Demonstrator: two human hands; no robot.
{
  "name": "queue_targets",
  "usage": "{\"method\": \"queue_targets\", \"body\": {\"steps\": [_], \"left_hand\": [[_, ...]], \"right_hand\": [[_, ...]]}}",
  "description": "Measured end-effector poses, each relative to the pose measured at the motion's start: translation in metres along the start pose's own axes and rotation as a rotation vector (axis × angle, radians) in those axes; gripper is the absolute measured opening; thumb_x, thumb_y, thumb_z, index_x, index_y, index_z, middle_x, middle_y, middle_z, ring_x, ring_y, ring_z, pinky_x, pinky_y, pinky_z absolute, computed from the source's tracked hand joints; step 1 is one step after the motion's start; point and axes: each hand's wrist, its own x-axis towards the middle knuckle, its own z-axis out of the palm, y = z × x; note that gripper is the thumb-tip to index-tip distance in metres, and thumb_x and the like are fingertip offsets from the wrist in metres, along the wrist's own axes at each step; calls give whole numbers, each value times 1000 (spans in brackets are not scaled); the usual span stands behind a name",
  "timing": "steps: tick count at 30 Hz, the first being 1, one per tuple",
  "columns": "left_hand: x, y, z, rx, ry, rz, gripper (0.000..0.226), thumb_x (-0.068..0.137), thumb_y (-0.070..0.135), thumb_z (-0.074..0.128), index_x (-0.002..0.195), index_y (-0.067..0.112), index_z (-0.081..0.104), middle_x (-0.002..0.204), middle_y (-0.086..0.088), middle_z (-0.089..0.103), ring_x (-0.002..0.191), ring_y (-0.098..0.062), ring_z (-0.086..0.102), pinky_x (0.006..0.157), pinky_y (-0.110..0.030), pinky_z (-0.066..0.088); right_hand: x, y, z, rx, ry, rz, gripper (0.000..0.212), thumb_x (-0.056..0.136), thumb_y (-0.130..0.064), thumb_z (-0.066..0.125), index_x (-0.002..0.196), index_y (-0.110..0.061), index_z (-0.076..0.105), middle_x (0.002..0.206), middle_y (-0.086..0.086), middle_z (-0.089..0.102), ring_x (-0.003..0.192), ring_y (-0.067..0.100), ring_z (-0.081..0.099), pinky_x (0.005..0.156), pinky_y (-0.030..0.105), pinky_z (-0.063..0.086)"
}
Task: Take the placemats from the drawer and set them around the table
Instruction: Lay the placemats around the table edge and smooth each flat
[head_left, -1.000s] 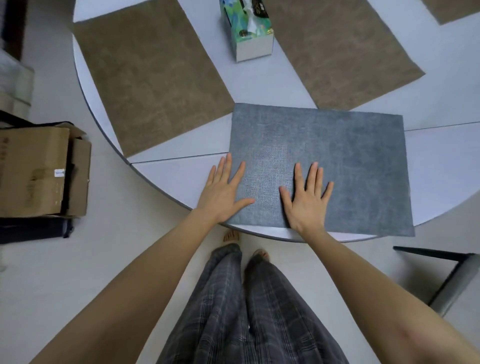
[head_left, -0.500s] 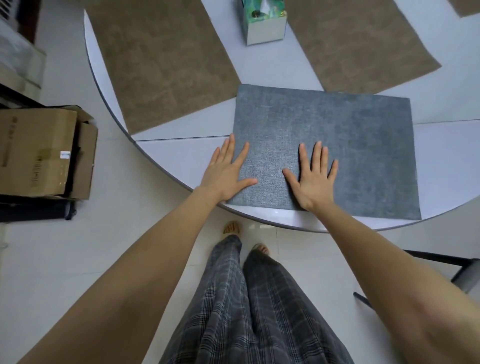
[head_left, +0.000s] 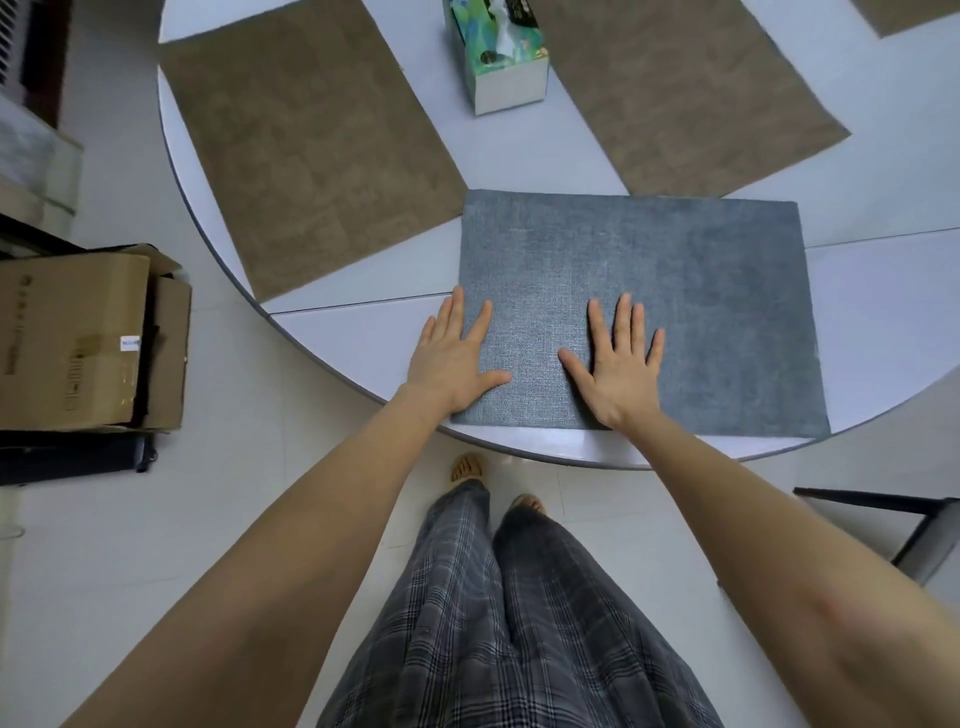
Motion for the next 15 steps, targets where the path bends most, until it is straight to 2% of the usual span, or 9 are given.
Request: {"method": "queue_targets", "body": {"steps": [3,5,6,11,13,15], "left_hand": [[2,14,-12,122,70,-29,94,80,64,60,151,18,19,158,-19,7,146,-32,8,121,-43,6],[8,34,-23,186,141,1,85,79,58,64,142,12,32,152,-19,19,141,-33,18,120,-43,10],[12,49,-28,197,160,32,82,80,56,65,142,10,33,152,-19,20,140,-33,19,119,-43,10],[28,146,-27,87,11,189,96,84,51,64,154,18,9,161,-12,-10,148,-32,-11,117,-57,2],[34,189,-16,67,-46,227,101,82,54,65,155,23,3,160,-9,-18,147,-32,-17,113,-65,2],[40,223,-4,54,-90,219,108,79,59,65,155,28,-5,159,-7,-24,145,-34,-21,109,-70,2]], "right_hand": [[-1,1,-12,78,-14,-8,70,97,-55,30,154,-23,5,161,7,-7,148,22,-11,117,45,-11],[-3,9,-23,140,65,-11,64,98,-47,36,152,-17,18,161,9,9,149,21,3,118,45,-3],[-5,15,-28,163,116,-4,60,98,-43,39,150,-15,23,158,9,18,148,21,11,119,45,2],[-17,74,-52,201,267,137,52,94,-31,53,138,-6,42,142,14,43,134,30,38,113,46,25],[-21,112,-67,195,332,234,45,92,-29,56,128,-3,50,129,18,51,120,36,47,103,45,35],[-22,150,-80,142,331,333,40,90,-31,57,116,-1,55,117,20,54,109,39,50,91,45,40]]}}
